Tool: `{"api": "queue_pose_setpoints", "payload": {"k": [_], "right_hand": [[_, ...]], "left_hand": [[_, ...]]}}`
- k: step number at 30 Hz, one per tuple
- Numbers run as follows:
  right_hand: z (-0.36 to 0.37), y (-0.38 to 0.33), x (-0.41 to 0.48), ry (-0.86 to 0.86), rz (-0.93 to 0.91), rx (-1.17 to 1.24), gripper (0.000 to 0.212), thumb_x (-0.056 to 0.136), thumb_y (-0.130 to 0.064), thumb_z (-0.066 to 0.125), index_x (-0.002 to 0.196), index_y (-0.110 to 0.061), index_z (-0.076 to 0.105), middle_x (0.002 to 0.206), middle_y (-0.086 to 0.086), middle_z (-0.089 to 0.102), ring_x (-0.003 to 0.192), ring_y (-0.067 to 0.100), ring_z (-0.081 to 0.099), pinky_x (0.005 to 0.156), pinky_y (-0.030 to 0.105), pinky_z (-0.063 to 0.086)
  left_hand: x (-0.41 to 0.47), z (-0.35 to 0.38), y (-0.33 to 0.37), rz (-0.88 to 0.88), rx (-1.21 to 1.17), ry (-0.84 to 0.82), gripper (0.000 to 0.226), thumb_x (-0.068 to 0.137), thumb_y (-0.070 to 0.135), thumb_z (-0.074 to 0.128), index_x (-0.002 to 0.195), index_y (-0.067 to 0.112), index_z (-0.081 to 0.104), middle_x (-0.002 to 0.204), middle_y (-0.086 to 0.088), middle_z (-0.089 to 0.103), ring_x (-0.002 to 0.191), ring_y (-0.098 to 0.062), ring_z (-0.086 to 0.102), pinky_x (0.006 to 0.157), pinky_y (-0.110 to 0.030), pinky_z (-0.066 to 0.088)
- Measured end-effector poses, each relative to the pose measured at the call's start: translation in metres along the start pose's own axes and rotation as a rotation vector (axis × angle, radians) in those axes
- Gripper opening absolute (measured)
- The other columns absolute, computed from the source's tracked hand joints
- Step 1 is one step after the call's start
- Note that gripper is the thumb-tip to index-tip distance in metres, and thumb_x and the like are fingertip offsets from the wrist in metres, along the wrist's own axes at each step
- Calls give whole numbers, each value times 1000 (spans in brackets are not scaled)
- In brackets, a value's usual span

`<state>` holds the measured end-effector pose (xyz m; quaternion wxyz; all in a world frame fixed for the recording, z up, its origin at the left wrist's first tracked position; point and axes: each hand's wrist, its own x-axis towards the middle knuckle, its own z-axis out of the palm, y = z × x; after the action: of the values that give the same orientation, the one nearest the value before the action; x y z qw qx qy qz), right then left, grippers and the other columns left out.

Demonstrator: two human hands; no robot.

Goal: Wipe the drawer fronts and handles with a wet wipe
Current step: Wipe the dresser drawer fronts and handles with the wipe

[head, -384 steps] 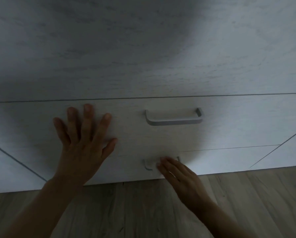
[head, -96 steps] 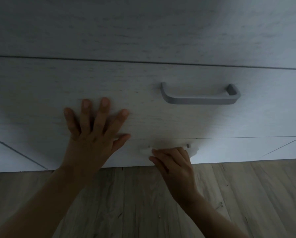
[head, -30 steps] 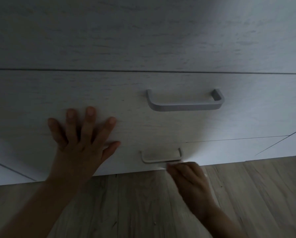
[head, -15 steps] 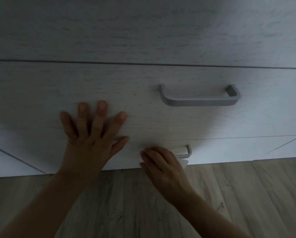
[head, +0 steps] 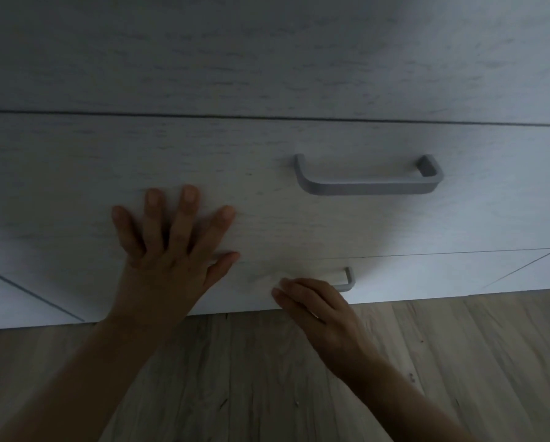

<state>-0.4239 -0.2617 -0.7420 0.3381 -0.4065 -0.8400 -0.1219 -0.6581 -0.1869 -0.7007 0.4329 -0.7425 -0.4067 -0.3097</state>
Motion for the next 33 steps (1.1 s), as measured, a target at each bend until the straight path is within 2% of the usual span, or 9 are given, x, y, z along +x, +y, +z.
{"api": "queue_pose_setpoints", "payload": {"k": [3, 6, 10, 13, 16, 20, 28, 33], "right_hand": [[-5, 2, 0, 17, 2, -36, 27, 99, -13, 47, 118, -3, 64, 120, 6, 53, 106, 20, 54, 84, 29, 52], [5, -8, 14, 31, 59, -21, 25, 97, -16, 54, 108, 1, 69, 112, 9, 61, 102, 21, 56, 84, 30, 52], [6, -16, 18, 96, 203, 101, 41, 102, -33, 46, 94, -2, 73, 96, 9, 69, 93, 15, 57, 79, 25, 50], [-2, -15, 20, 201, 347, 146, 30, 95, -32, 55, 84, -8, 69, 83, 4, 66, 84, 9, 51, 78, 13, 39], [11, -20, 28, 197, 423, 85, 21, 87, -31, 60, 85, -11, 67, 82, 2, 63, 82, 12, 50, 75, 20, 39], [12, -15, 19, 214, 374, 60, 23, 86, -29, 63, 86, -8, 73, 80, 4, 62, 82, 13, 49, 75, 23, 33], [11, -13, 16, 125, 156, -19, 20, 89, -15, 61, 99, -1, 73, 92, 8, 68, 90, 17, 53, 75, 27, 45], [0, -1, 1, 137, 135, -40, 21, 89, -14, 63, 104, -2, 71, 95, 9, 69, 90, 18, 56, 72, 32, 50]], "left_hand": [[1, 0, 1, -3, 6, 1, 81, 101, 56, 43, 159, 15, 2, 163, -16, -18, 149, -38, -18, 117, -60, -9], [2, 0, 0, -7, 5, -4, 82, 101, 56, 43, 159, 15, 1, 163, -16, -19, 149, -38, -19, 117, -60, -10], [1, -1, 0, -6, -7, -4, 82, 101, 55, 43, 159, 15, 1, 162, -16, -19, 148, -38, -19, 117, -60, -10], [2, -1, 0, -6, 0, -6, 83, 101, 55, 43, 159, 15, 0, 162, -15, -19, 148, -38, -19, 117, -60, -10], [2, -1, 0, -8, -10, -12, 83, 101, 55, 44, 159, 15, 0, 162, -15, -20, 148, -37, -20, 116, -60, -10], [1, 0, -1, -5, -17, -9, 83, 101, 55, 44, 159, 15, 1, 162, -15, -20, 148, -38, -20, 116, -60, -10], [2, -1, 0, -13, -22, -4, 82, 101, 54, 44, 159, 15, 1, 163, -14, -19, 149, -37, -20, 117, -59, -11], [2, -1, 0, -11, -5, -8, 82, 101, 55, 43, 159, 16, -1, 163, -15, -20, 148, -37, -20, 117, -59, -10]]}}
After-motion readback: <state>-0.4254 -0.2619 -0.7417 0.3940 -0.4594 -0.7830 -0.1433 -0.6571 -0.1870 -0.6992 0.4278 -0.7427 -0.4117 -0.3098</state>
